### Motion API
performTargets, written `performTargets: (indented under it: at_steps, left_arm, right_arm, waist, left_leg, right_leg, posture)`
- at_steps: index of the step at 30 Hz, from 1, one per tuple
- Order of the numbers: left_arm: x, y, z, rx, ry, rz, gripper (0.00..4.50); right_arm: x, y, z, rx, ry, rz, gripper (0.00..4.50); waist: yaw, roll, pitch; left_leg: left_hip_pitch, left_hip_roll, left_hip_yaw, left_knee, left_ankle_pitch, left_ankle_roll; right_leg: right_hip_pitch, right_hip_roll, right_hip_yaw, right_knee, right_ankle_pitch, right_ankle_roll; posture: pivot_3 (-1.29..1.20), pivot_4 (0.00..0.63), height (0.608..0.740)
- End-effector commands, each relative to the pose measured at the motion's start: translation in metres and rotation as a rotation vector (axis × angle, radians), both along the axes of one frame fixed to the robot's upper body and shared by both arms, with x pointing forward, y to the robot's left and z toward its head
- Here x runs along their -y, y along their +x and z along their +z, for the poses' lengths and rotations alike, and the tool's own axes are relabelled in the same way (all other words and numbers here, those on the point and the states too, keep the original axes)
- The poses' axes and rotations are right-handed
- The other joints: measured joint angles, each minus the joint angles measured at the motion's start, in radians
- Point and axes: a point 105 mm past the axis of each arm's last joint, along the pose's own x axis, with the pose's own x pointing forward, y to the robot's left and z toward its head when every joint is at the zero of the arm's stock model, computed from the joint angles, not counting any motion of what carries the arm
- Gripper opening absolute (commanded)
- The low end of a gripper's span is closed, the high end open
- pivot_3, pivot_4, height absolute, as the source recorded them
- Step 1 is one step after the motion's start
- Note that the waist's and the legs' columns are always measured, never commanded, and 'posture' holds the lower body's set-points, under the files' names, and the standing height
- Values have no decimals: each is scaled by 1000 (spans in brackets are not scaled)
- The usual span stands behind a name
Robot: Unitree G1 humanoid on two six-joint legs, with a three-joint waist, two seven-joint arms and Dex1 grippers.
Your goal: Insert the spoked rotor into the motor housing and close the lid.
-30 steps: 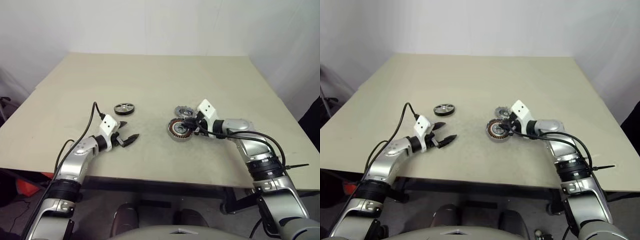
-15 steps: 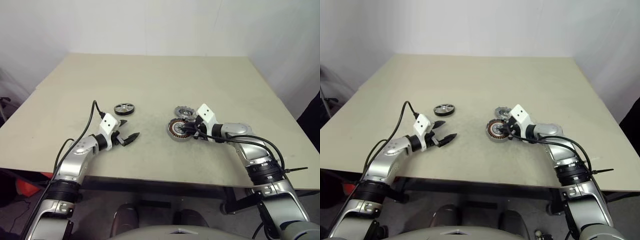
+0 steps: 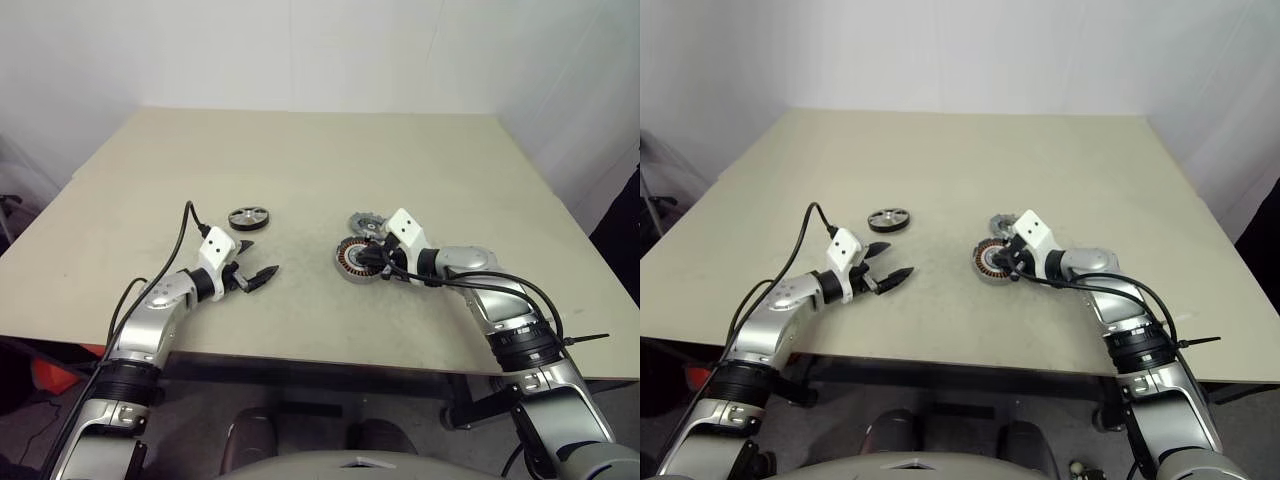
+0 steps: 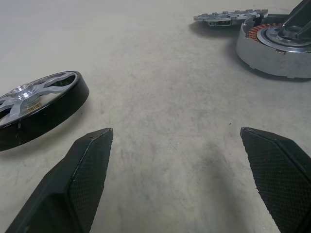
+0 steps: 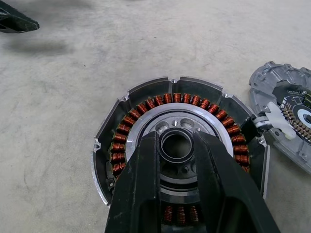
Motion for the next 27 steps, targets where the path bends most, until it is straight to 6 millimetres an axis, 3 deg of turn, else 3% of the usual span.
performTargets:
  at_steps: [1, 13, 18, 27]
  left_arm:
    - [-2, 1, 14, 53, -5, 1, 4423]
    - [0, 1, 14, 49, -9, -12, 4423]
    - [-1, 3, 15, 52, -5, -8, 4423]
    - [-2, 4, 12, 51, -3, -6, 4423]
  right_arm:
    - [-2, 7, 13, 53, 6, -2, 575]
    - [-2, 7, 19, 71, 13, 11, 575]
    - [-2, 9, 19, 84, 8, 1, 2256]
    - [1, 18, 33, 126, 34, -29, 2256]
  waist:
    - [0, 0, 0]
    - [0, 0, 0]
    - [0, 0, 0]
    - [0, 0, 0]
  left_leg:
    - [0, 0, 0, 0, 0, 0]
    - [0, 0, 0, 0, 0, 0]
    - [0, 0, 0, 0, 0, 0]
    - [1, 0, 0, 0, 0, 0]
  right_leg:
    - [0, 0, 0, 0, 0, 0]
    - [0, 0, 0, 0, 0, 0]
    - [0, 0, 0, 0, 0, 0]
    - [1, 0, 0, 0, 0, 0]
  posture:
    - [0, 0, 740]
    - [0, 0, 740]
    - [0, 0, 740]
    - [0, 0, 740]
